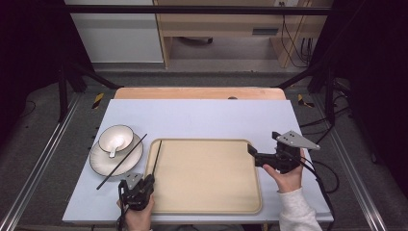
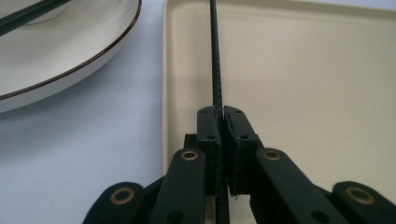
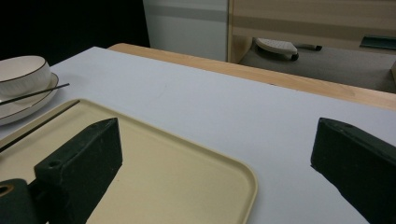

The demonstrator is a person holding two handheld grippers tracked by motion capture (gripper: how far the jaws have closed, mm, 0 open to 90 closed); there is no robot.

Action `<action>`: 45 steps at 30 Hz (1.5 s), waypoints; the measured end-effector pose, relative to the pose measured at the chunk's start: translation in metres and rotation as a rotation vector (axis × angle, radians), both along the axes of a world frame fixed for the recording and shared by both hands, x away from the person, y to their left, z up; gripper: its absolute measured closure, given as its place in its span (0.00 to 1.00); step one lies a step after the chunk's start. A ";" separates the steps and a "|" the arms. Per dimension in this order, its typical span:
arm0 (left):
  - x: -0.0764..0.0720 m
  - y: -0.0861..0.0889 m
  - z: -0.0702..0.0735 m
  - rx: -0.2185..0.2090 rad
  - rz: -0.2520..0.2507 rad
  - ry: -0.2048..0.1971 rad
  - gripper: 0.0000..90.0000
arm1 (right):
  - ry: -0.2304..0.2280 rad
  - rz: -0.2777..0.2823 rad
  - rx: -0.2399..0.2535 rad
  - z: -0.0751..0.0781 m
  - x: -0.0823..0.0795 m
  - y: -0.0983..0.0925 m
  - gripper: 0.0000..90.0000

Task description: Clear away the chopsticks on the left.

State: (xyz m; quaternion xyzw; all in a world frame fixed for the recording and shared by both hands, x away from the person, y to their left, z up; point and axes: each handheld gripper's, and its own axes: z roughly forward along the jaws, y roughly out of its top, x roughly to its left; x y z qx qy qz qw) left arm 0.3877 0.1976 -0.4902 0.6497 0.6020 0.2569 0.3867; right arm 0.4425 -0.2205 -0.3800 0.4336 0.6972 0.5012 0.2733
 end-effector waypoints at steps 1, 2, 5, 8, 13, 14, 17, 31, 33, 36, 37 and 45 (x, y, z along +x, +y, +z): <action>0.000 0.000 0.000 0.000 -0.003 0.001 0.94 | 0.001 0.000 -0.001 0.000 0.000 0.000 0.03; 0.000 -0.001 0.000 0.001 -0.007 0.003 0.94 | 0.001 0.001 -0.001 0.000 0.000 0.000 0.03; 0.001 -0.001 0.000 0.006 -0.012 0.003 0.94 | 0.003 0.001 -0.003 0.000 0.000 0.000 0.03; 0.001 0.000 0.000 -0.002 -0.017 0.005 0.94 | 0.001 0.001 -0.001 0.000 0.000 0.000 0.02; 0.001 0.000 0.001 -0.008 -0.027 0.007 0.93 | -0.001 0.001 -0.002 0.001 -0.001 0.000 0.03; 0.001 0.000 0.001 -0.008 -0.027 0.007 0.92 | -0.001 0.001 -0.002 0.001 -0.001 0.000 0.03; 0.002 0.001 0.002 -0.008 -0.055 0.009 0.89 | -0.003 -0.001 0.002 0.002 -0.002 -0.001 0.03; 0.012 0.020 0.054 -0.009 -0.195 -0.100 0.66 | -0.017 -0.009 0.016 0.005 -0.004 -0.004 0.02; 0.016 0.028 0.062 0.073 -0.222 -0.124 0.59 | -0.014 -0.010 0.019 0.005 -0.004 -0.004 0.02; 0.022 0.032 0.069 0.092 -0.280 -0.122 0.54 | -0.016 -0.006 0.017 0.005 -0.004 -0.004 0.02; 0.045 0.056 0.083 0.374 -0.613 -0.218 0.50 | -0.016 -0.005 0.019 0.005 -0.004 -0.004 0.02; 0.036 0.067 0.083 0.383 -0.583 -0.216 0.36 | -0.015 -0.008 0.020 0.006 -0.005 -0.006 0.02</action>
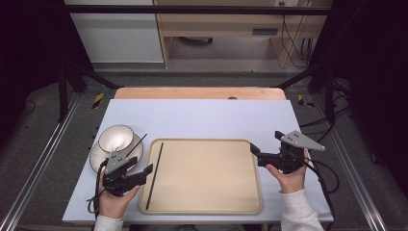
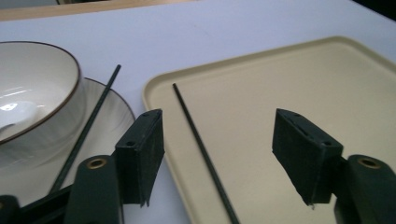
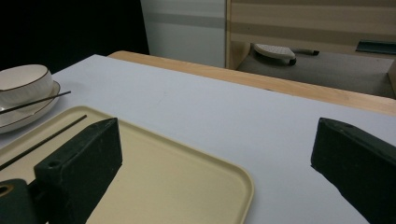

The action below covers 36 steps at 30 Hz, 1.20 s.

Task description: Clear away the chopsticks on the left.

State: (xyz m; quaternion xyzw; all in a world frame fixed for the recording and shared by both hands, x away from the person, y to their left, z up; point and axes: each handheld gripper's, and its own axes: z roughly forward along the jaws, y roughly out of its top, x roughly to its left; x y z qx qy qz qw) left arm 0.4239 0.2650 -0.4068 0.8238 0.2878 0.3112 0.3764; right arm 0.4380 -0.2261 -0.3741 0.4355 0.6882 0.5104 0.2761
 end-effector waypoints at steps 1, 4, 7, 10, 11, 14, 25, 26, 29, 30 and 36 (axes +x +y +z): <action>0.001 0.005 0.001 0.017 -0.037 -0.013 0.34 | 0.000 -0.001 -0.001 0.000 0.000 0.000 0.02; -0.001 0.014 0.001 -0.003 -0.052 -0.022 0.31 | 0.000 -0.002 -0.004 -0.001 0.001 0.001 0.02; -0.003 0.024 -0.001 -0.003 -0.034 -0.022 0.28 | 0.004 0.000 -0.006 -0.002 0.001 0.001 0.02; -0.005 0.040 -0.001 0.047 -0.052 -0.034 0.27 | 0.007 0.003 -0.007 -0.003 0.001 0.001 0.02; -0.005 0.040 -0.001 0.047 -0.052 -0.034 0.27 | 0.009 0.002 -0.007 -0.003 0.001 0.001 0.02; -0.007 0.050 -0.004 0.017 -0.017 -0.024 0.26 | 0.011 0.004 -0.010 -0.004 0.002 0.002 0.03; -0.007 0.067 -0.011 0.084 0.010 0.002 0.19 | 0.013 0.002 -0.015 -0.005 0.003 0.003 0.02; -0.006 0.068 -0.014 0.077 0.038 0.018 0.19 | 0.014 0.002 -0.013 -0.005 0.003 0.003 0.03; -0.001 0.072 -0.017 0.094 0.054 0.029 0.19 | 0.013 0.001 -0.017 -0.005 0.003 0.003 0.03; -0.001 0.072 -0.017 0.094 0.054 0.029 0.19 | 0.015 0.000 -0.018 -0.005 0.003 0.003 0.03; 0.009 0.082 -0.022 0.105 0.089 0.033 0.24 | 0.020 0.003 -0.024 -0.007 0.004 0.005 0.03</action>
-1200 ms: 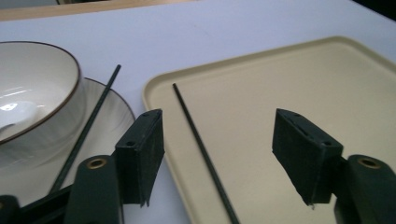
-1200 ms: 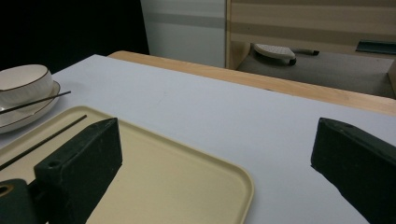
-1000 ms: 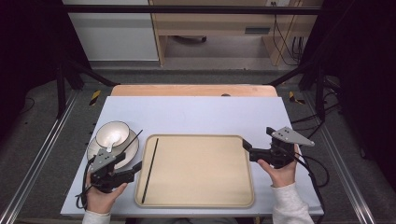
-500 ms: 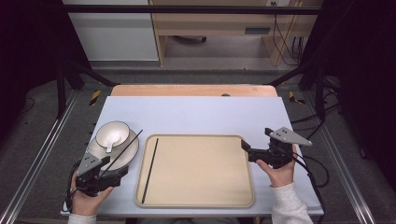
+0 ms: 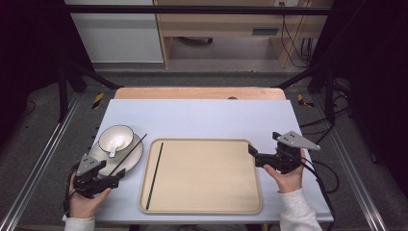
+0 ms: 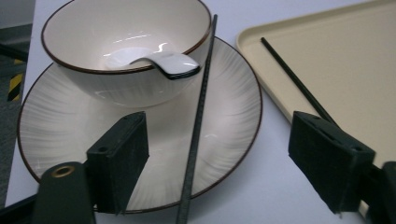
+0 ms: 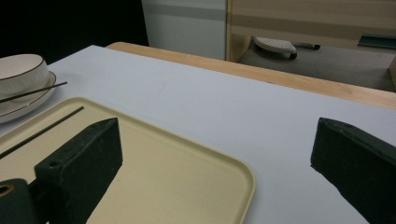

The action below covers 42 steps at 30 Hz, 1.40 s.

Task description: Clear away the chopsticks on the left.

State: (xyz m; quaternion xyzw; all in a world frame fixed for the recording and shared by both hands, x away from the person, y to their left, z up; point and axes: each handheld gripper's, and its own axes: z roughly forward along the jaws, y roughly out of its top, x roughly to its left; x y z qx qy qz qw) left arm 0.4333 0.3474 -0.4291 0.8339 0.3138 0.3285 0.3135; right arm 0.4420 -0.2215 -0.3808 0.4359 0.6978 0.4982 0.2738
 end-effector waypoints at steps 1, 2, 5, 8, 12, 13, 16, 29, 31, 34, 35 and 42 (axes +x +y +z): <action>0.001 0.001 -0.002 -0.012 0.019 0.008 0.26 | 0.001 0.000 -0.002 0.000 0.000 0.000 0.03; 0.003 0.000 -0.004 -0.028 0.047 0.019 0.30 | 0.002 0.003 -0.001 0.000 0.000 0.001 0.03; 0.009 0.000 -0.007 -0.015 0.057 0.025 0.38 | 0.001 0.002 -0.006 -0.001 0.000 0.001 0.03; 0.013 0.001 -0.009 0.011 0.046 0.039 0.43 | 0.004 0.001 -0.005 -0.001 0.000 0.002 0.03; 0.018 0.002 -0.012 0.038 0.037 0.052 0.53 | 0.005 0.005 -0.013 -0.002 0.001 0.002 0.03; 0.019 0.003 -0.013 0.038 0.035 0.052 0.55 | 0.005 0.006 -0.013 -0.002 0.001 0.002 0.03; 0.021 0.003 -0.016 0.035 0.034 0.068 0.63 | 0.006 0.004 -0.014 -0.002 0.001 0.002 0.03; 0.028 0.000 -0.018 0.098 -0.030 0.090 0.85 | 0.009 0.008 -0.016 -0.003 0.002 0.003 0.03; 0.028 0.000 -0.017 0.101 -0.034 0.092 0.88 | 0.011 0.007 -0.014 -0.003 0.002 0.003 0.03; 0.028 -0.001 -0.018 0.085 -0.031 0.098 0.90 | 0.008 0.004 -0.013 -0.003 0.002 0.003 0.03; 0.028 -0.002 -0.018 0.081 -0.034 0.103 0.91 | 0.009 0.005 -0.013 -0.003 0.002 0.003 0.03; 0.028 -0.006 -0.017 0.100 -0.057 0.092 0.94 | 0.011 0.006 -0.014 -0.003 0.002 0.003 0.02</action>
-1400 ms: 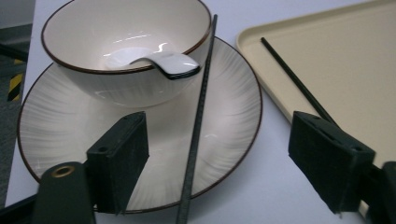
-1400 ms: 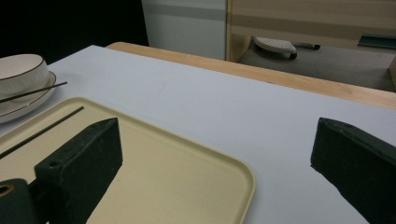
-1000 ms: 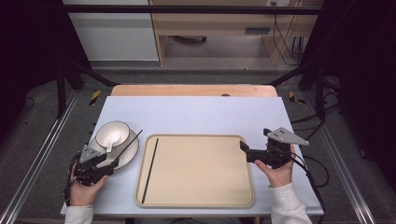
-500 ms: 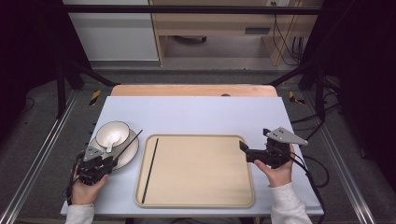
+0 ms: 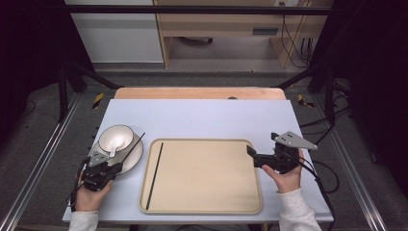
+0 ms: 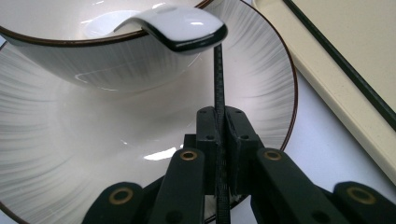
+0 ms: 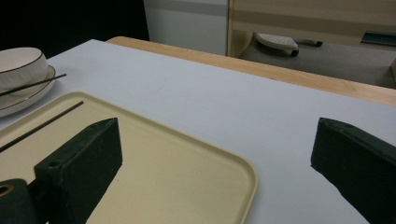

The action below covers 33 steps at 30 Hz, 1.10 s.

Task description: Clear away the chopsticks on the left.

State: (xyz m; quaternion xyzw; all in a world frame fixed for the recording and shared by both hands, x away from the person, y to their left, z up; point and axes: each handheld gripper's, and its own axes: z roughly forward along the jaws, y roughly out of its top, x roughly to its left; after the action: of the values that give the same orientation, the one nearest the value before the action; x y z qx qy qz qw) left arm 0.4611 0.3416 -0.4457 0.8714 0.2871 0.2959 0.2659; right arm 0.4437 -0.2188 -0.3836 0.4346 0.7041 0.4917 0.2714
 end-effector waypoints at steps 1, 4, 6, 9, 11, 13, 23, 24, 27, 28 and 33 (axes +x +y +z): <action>0.000 0.000 0.001 0.003 -0.009 -0.003 0.94 | 0.000 0.000 0.002 0.000 0.000 0.000 0.02; -0.001 0.000 0.003 0.006 -0.020 -0.015 0.94 | 0.000 0.001 -0.001 0.000 0.000 0.000 0.02; -0.003 -0.002 0.004 -0.013 -0.004 -0.018 0.94 | 0.000 0.001 0.001 0.000 0.000 0.000 0.02; -0.006 -0.005 0.006 -0.027 0.012 -0.019 0.94 | -0.002 0.000 0.000 0.000 0.000 0.000 0.02; -0.008 -0.007 0.007 -0.035 0.017 -0.027 0.94 | -0.002 -0.001 -0.001 0.000 0.000 0.000 0.02; -0.010 -0.008 0.010 -0.031 0.017 -0.038 0.94 | -0.003 -0.003 0.001 0.001 0.000 -0.001 0.02; -0.022 -0.019 0.020 -0.060 0.041 -0.088 0.94 | -0.007 -0.006 0.004 0.002 -0.001 -0.002 0.02; -0.023 -0.021 0.020 -0.070 0.049 -0.083 0.94 | -0.007 -0.006 0.003 0.002 -0.001 -0.002 0.02; -0.026 -0.024 0.021 -0.077 0.053 -0.080 0.94 | -0.007 -0.006 0.003 0.002 -0.001 -0.003 0.02; -0.027 -0.025 0.022 -0.066 0.050 -0.078 0.94 | -0.007 -0.006 0.003 0.002 -0.001 -0.003 0.02; -0.032 -0.035 0.021 -0.105 0.093 -0.085 0.94 | -0.012 -0.008 0.002 0.002 -0.001 -0.003 0.02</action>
State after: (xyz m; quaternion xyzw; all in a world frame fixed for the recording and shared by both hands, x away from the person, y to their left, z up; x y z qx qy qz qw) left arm 0.4287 0.3061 -0.4249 0.8287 0.3307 0.3291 0.3090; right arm 0.4425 -0.2217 -0.3814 0.4346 0.7002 0.4940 0.2772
